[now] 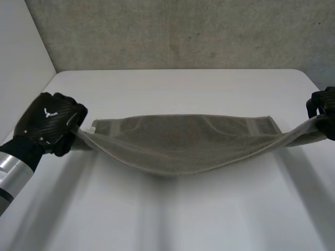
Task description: Fold the towel.
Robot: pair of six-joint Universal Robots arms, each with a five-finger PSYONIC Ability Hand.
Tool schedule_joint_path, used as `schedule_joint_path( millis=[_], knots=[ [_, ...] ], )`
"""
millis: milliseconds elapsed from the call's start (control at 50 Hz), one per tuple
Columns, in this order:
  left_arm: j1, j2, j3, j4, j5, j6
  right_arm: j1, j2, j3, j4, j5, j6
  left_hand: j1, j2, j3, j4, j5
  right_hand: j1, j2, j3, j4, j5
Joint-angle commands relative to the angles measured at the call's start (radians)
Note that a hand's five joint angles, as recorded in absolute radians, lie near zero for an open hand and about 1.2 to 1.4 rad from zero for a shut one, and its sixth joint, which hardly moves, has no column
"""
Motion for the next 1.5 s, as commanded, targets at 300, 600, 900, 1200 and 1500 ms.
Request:
schedule_joint_path(
  millis=[300, 600, 900, 1200, 1500],
  knots=[
    [-0.06, -0.679, 0.508, -0.05, 0.037, 0.004, 0.225, 0.673, -0.497, -0.065, 0.273, 0.006, -0.02, -0.09, -0.144, -0.121, -0.239, 0.07, 0.078, 0.062, 0.057, 0.064],
    [-0.165, -1.129, 1.146, -0.311, -0.112, 0.004, 0.332, 1.019, -0.932, -0.071, 0.448, 0.076, -0.02, -0.09, -0.144, -0.121, -0.239, 0.07, 0.078, 0.062, 0.057, 0.064],
    [-0.199, -1.186, 1.261, -0.347, -0.297, 0.004, 0.355, 1.086, -1.024, -0.07, 0.575, 0.074, -1.2, -1.269, -1.323, -1.301, -1.419, -1.152, -1.144, -1.159, -1.164, -1.158],
    [-0.164, -1.025, 1.143, -0.425, -0.392, -0.01, 0.354, 0.974, -0.949, -0.064, 0.58, 0.072, -1.2, -1.27, -1.323, -1.301, -1.419, -1.152, -1.144, -1.159, -1.164, -1.158],
    [-0.178, -0.604, 0.652, -0.288, -0.396, -0.014, 0.334, 0.56, -0.37, -0.085, 0.452, 0.064, -1.188, -1.258, -1.312, -1.289, -1.407, -1.152, -1.144, -1.159, -1.164, -1.158]
  ],
)
